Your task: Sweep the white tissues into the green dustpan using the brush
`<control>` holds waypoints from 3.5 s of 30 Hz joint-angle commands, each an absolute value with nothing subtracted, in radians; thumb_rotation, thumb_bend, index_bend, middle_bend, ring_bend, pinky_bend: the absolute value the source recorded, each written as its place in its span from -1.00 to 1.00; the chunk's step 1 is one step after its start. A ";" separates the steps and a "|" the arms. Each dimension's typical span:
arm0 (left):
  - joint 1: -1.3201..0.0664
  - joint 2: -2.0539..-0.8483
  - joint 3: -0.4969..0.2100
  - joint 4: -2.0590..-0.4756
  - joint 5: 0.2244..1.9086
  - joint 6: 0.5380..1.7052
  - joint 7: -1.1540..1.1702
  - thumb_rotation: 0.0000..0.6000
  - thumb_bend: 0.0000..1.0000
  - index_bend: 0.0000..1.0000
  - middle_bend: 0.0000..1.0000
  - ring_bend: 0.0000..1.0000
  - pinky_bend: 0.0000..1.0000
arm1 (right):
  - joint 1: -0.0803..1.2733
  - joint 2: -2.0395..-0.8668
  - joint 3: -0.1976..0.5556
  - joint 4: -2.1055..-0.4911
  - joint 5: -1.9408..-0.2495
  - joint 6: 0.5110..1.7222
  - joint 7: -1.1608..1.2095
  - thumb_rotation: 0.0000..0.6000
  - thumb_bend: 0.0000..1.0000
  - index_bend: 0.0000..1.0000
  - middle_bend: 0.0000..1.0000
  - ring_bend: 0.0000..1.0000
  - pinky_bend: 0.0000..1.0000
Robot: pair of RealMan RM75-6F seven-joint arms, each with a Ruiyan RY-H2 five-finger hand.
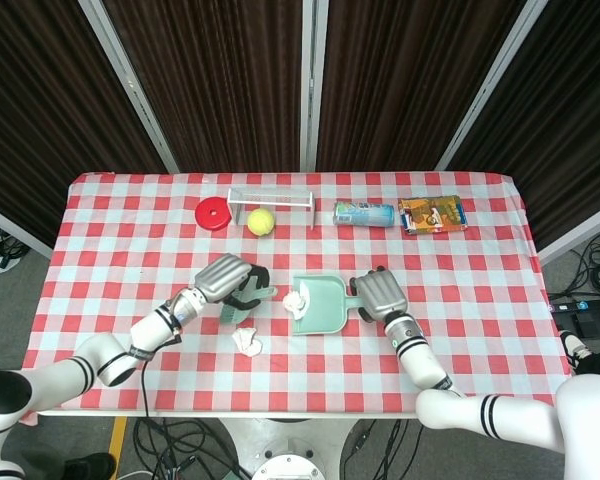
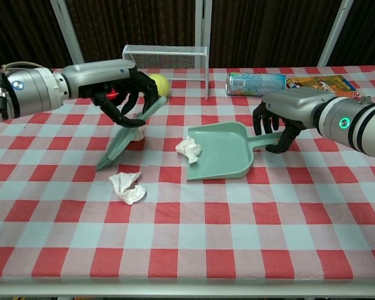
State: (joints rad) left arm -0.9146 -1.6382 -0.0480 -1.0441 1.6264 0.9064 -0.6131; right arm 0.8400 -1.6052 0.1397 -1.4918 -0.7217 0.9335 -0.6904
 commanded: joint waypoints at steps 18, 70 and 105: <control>-0.884 -1.452 -0.028 -1.366 1.615 1.023 -0.659 1.00 -0.11 0.11 0.10 0.25 0.60 | 0.869 -1.625 0.130 -1.392 -0.809 0.849 -0.590 1.00 -0.15 0.35 0.25 -0.28 -0.51; -0.554 -1.732 -0.111 -1.583 1.267 1.207 0.045 1.00 -0.06 0.09 0.07 0.22 0.63 | 0.957 -1.546 0.058 -1.434 -0.906 0.746 -0.546 1.00 -0.13 0.40 0.27 -0.28 -0.51; -0.746 -1.964 -0.324 -1.354 1.231 1.066 0.036 1.00 -0.05 0.09 0.07 0.16 0.62 | 0.948 -1.622 0.097 -1.387 -0.895 0.762 -0.446 1.00 -0.12 0.41 0.27 -0.28 -0.51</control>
